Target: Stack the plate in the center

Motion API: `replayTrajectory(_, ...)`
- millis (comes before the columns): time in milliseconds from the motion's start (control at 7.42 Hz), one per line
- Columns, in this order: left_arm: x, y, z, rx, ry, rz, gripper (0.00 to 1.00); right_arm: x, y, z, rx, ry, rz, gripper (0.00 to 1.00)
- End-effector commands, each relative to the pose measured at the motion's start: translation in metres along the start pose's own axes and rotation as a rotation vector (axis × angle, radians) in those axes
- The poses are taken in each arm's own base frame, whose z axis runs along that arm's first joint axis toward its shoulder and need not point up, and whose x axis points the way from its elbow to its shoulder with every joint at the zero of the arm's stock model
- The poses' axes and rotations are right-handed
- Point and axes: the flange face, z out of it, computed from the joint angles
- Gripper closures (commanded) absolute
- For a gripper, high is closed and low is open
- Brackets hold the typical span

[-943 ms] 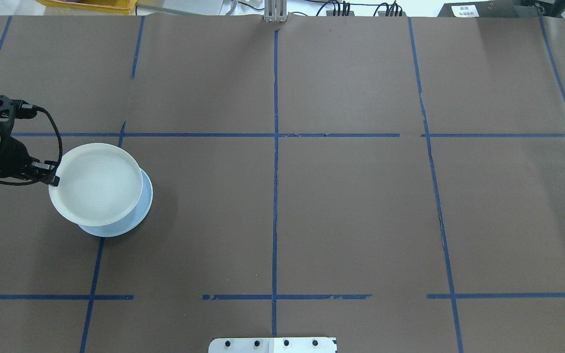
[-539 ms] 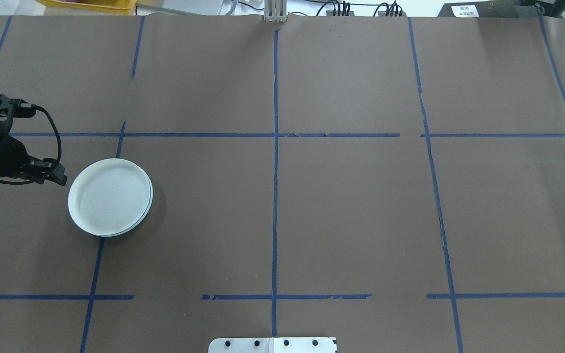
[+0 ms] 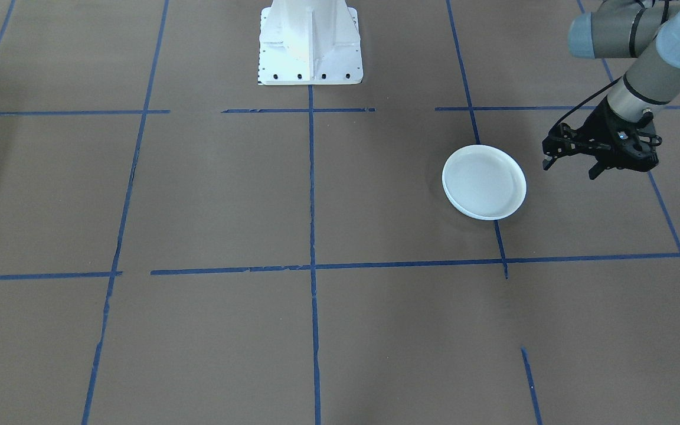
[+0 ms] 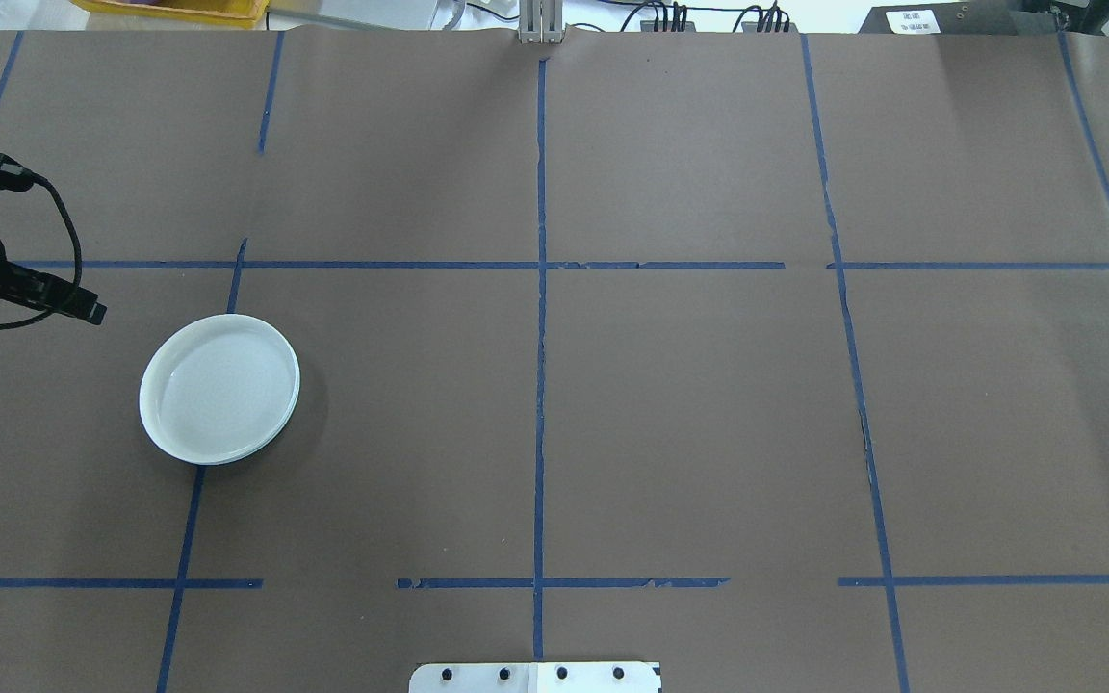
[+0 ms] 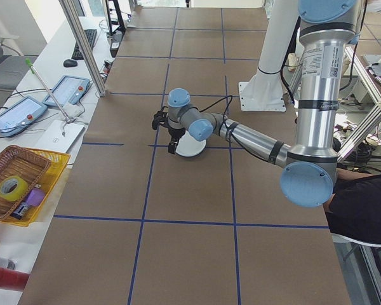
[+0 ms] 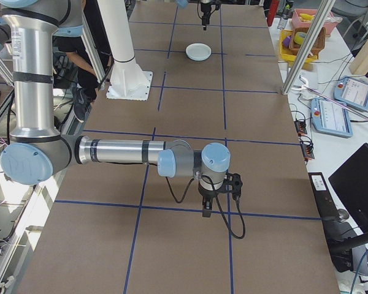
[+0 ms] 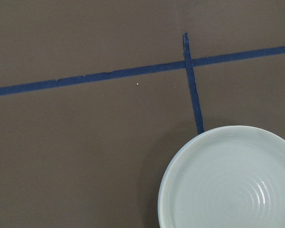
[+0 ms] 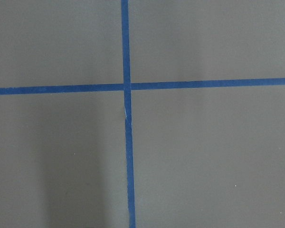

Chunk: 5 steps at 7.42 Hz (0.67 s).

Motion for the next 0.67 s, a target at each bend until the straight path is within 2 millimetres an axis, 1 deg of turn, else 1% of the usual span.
replayTrajectory(0, -0.087, -0.013, -0.032, 0.048, -0.079, 0.135, 0.0, 0.0, 0.0, 0.0, 0.0, 0.0, -0.001, 0.0)
replayTrajectory(135, -0.128, -0.013, -0.049, 0.028, -0.121, 0.105, 0.0, 0.0, 0.0, 0.0, 0.0, 0.002, 0.0, 0.0)
replayTrajectory(270, -0.162, -0.008, -0.063, -0.01, -0.126, 0.048, 0.0, 0.0, 0.0, 0.0, 0.0, 0.0, -0.001, 0.0)
replayTrajectory(404, -0.201, 0.003, -0.083, -0.046, -0.119, -0.032, 0.0, 0.0, 0.0, 0.0, 0.0, 0.002, -0.001, 0.0)
replayTrajectory(539, -0.227, 0.018, -0.095, -0.08, -0.093, -0.104, 0.0, 0.0, 0.0, 0.0, 0.0, 0.002, -0.001, 0.0)
